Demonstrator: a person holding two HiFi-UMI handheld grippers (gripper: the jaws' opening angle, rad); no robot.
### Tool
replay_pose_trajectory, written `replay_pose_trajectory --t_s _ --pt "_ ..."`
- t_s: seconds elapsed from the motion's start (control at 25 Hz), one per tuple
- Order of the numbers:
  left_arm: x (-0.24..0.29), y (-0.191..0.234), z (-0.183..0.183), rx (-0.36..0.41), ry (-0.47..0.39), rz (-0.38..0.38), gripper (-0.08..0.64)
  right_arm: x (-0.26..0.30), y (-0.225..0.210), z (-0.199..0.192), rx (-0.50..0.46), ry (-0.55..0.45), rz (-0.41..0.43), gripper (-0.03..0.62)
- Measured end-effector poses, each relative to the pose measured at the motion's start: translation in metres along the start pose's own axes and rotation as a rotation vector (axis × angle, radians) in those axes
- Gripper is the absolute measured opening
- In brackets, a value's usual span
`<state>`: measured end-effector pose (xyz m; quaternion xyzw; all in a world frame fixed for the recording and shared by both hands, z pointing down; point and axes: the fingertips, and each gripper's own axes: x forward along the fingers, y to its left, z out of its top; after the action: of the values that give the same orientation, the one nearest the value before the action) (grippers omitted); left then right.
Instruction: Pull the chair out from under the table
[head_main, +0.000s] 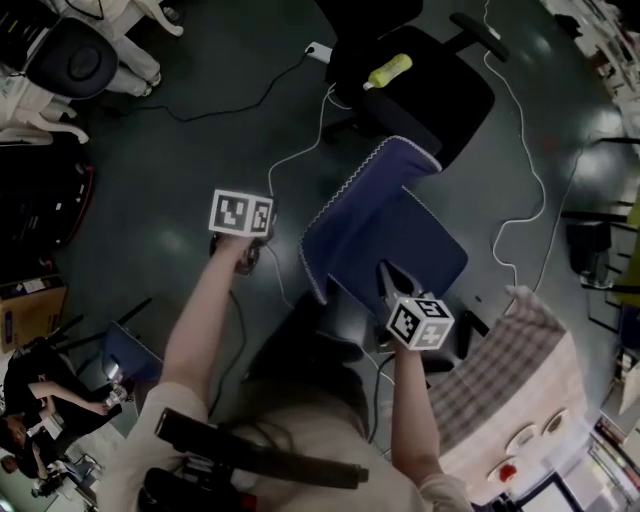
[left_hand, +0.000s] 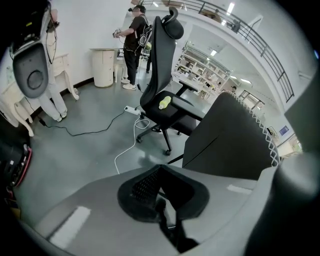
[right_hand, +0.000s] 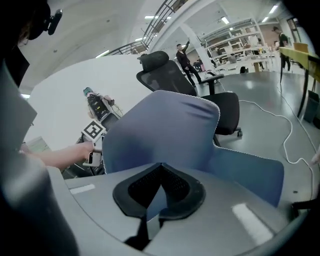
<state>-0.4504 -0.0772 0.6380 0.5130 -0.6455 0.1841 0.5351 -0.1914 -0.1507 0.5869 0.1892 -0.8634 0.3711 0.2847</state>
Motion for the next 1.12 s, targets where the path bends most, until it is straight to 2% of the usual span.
replay_pose_trajectory --t_s 0.24,0.4,0.8,1.12 --pt "0.006 0.008 -0.002 -0.019 0.017 -0.017 0.000 0.004 0.042 0.023 -0.038 0.017 0.071 0.012" --pt "-0.009 0.027 -0.006 -0.068 0.005 -0.001 0.000 0.012 0.069 0.035 -0.073 0.043 0.127 0.012" --pt "-0.023 0.011 0.018 -0.102 -0.047 -0.025 -0.001 0.004 0.085 0.049 -0.209 0.125 0.094 0.012" --pt "-0.064 0.019 0.008 -0.117 -0.090 -0.014 -0.001 -0.013 0.136 0.084 -0.281 0.053 0.168 0.012"
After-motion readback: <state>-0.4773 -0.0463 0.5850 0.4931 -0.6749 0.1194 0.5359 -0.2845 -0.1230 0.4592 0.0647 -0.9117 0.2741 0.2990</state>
